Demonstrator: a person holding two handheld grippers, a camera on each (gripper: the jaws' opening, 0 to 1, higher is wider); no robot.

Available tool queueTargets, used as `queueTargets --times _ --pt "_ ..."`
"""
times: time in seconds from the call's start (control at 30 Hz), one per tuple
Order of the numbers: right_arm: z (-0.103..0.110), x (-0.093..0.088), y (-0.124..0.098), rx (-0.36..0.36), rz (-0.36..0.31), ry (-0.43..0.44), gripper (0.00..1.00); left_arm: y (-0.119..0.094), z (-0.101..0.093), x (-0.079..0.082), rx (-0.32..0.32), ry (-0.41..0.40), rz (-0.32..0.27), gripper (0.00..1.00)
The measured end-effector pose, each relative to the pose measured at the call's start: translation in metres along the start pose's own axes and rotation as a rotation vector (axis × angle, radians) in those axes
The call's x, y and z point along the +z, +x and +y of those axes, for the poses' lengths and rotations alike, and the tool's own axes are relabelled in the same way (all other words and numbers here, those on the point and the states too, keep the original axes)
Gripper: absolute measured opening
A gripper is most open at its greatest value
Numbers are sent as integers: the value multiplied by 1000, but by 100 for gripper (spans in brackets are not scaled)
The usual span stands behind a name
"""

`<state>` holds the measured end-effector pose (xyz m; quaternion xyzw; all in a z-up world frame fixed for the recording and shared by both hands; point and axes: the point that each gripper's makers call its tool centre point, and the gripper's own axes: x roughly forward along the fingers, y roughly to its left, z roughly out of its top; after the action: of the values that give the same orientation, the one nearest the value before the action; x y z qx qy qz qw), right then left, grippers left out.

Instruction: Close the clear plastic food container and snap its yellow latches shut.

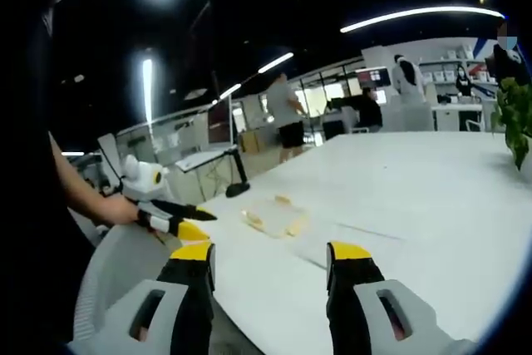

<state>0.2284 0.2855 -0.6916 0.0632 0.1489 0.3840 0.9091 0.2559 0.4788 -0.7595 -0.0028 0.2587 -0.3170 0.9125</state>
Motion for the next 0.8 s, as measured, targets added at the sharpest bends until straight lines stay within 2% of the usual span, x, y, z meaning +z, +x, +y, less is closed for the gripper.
queueTargets --times 0.57,0.8 --pt "-3 1 -1 -8 0 5 52 1 -2 -2 -5 -3 20 52" --pt "0 -2 -1 1 10 1 52 0 -3 -1 -9 -21 9 52"
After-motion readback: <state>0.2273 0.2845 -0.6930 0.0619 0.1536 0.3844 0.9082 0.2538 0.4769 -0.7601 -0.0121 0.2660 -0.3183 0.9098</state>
